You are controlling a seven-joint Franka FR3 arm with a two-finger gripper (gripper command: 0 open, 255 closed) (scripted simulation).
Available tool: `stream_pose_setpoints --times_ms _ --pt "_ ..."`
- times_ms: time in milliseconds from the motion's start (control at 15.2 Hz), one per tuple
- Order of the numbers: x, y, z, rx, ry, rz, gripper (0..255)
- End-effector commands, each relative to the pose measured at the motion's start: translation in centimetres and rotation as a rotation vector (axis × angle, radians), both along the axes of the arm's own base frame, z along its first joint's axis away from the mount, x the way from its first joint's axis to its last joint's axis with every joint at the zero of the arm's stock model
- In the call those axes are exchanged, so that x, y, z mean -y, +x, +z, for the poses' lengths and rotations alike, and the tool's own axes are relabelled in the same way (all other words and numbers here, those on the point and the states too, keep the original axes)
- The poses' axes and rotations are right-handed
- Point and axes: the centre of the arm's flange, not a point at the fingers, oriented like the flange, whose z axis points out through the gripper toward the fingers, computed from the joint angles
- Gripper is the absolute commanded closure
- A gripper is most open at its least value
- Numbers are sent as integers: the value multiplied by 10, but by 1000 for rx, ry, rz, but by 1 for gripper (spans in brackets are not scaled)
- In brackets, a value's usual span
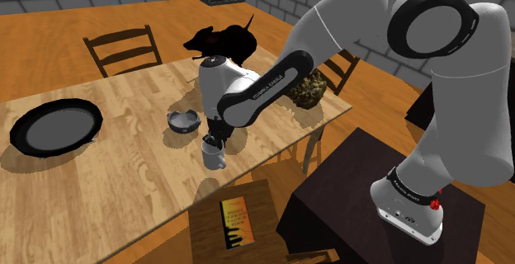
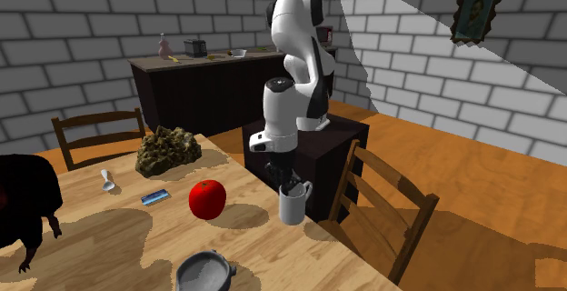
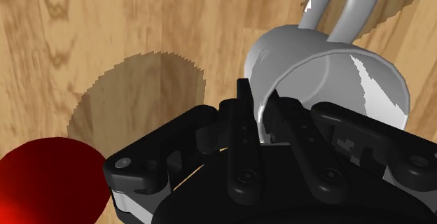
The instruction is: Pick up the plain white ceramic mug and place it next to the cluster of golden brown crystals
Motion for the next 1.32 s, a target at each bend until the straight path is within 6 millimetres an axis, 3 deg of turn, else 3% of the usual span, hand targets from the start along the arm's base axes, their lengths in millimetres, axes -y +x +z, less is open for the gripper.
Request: stream_pose_setpoints --times_ms 0,1254 --pt "0 -1 12 0 0 0 255" --pt "0 -1 112 0 0 0 255"
